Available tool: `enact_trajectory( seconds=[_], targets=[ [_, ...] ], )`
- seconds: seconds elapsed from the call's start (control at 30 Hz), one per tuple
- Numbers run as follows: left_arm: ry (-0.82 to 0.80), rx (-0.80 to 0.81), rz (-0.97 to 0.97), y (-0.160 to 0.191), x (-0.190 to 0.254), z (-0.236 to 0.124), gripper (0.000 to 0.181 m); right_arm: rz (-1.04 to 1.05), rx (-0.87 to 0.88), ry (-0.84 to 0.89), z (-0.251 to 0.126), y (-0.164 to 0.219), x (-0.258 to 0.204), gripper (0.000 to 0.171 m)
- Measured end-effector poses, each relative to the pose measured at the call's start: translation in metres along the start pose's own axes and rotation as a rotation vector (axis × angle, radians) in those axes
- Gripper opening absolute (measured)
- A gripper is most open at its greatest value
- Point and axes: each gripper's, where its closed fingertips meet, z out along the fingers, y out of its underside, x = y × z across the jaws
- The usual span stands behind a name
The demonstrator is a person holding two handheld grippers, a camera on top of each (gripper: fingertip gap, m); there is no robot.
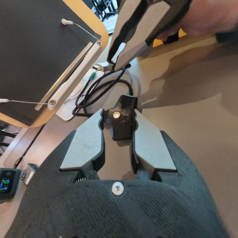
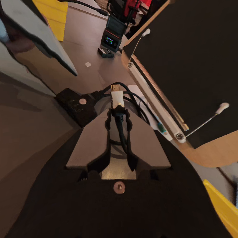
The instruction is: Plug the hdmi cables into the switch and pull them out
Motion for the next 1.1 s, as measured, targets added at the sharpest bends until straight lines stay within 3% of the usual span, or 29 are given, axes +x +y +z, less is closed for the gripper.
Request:
enact_trajectory(
  seconds=[0.23, 0.57, 0.7, 1.0, 1.1],
  targets=[
    [0.072, 0.121, -0.259, -0.017, 0.000, 0.002, 0.035, -0.270, 0.051, 0.007, -0.002, -0.019, -0.032, 0.018],
    [0.091, 0.184, -0.403, -0.028, -0.002, 0.004, 0.016, -0.518, 0.044, 0.033, 0.003, -0.023, -0.061, 0.017],
    [0.219, 0.224, -0.561, -0.033, 0.004, 0.001, 0.027, -0.568, 0.044, 0.038, 0.003, -0.023, -0.064, 0.015],
    [0.222, 0.184, -0.554, -0.026, 0.003, 0.006, 0.016, -0.595, 0.048, 0.020, 0.005, -0.023, -0.073, 0.012],
    [0.211, 0.158, -0.463, -0.022, 0.004, 0.006, 0.016, -0.365, 0.063, -0.100, 0.006, -0.022, -0.073, 0.006]
  ],
)
